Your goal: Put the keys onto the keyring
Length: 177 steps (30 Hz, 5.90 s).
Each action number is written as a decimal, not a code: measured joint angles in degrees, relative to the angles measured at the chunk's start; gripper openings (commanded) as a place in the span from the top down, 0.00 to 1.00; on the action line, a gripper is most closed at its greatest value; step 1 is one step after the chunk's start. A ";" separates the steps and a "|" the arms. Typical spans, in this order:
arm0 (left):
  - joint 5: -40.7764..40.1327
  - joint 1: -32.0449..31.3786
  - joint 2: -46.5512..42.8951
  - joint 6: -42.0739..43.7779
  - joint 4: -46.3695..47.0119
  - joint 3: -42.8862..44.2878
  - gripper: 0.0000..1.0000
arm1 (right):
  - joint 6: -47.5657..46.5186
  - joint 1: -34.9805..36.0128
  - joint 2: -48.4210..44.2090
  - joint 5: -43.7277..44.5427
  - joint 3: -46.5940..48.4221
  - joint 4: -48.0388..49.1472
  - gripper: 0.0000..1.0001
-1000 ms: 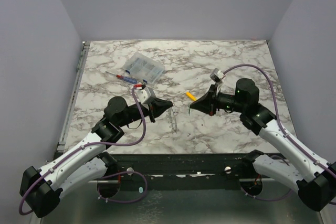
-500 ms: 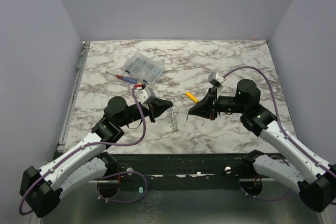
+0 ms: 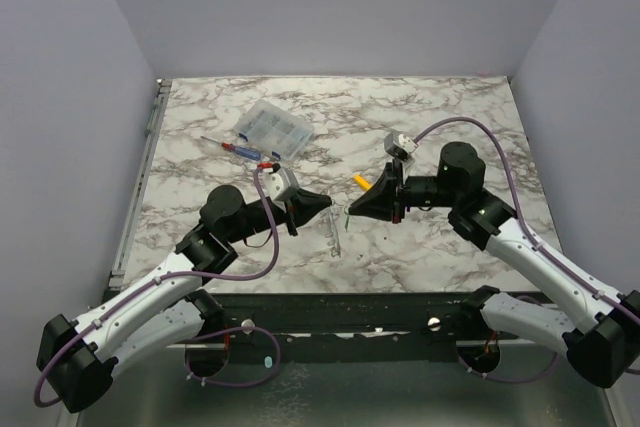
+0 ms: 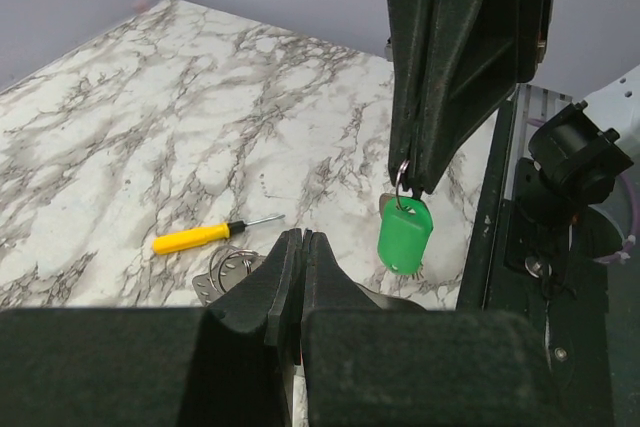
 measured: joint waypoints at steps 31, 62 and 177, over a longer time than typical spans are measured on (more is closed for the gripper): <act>3.43 -0.61 -1.81 -0.31 0.57 0.00 1.00 | -0.68 1.88 5.97 -3.50 3.45 2.62 0.99; 2.12 -0.74 -1.49 -0.26 0.44 0.00 1.00 | -0.09 2.25 6.82 3.85 3.52 2.91 0.99; 4.50 -0.83 -3.89 -0.59 2.12 -0.02 1.00 | -9.11 3.21 -0.52 -2.32 -9.51 21.16 0.48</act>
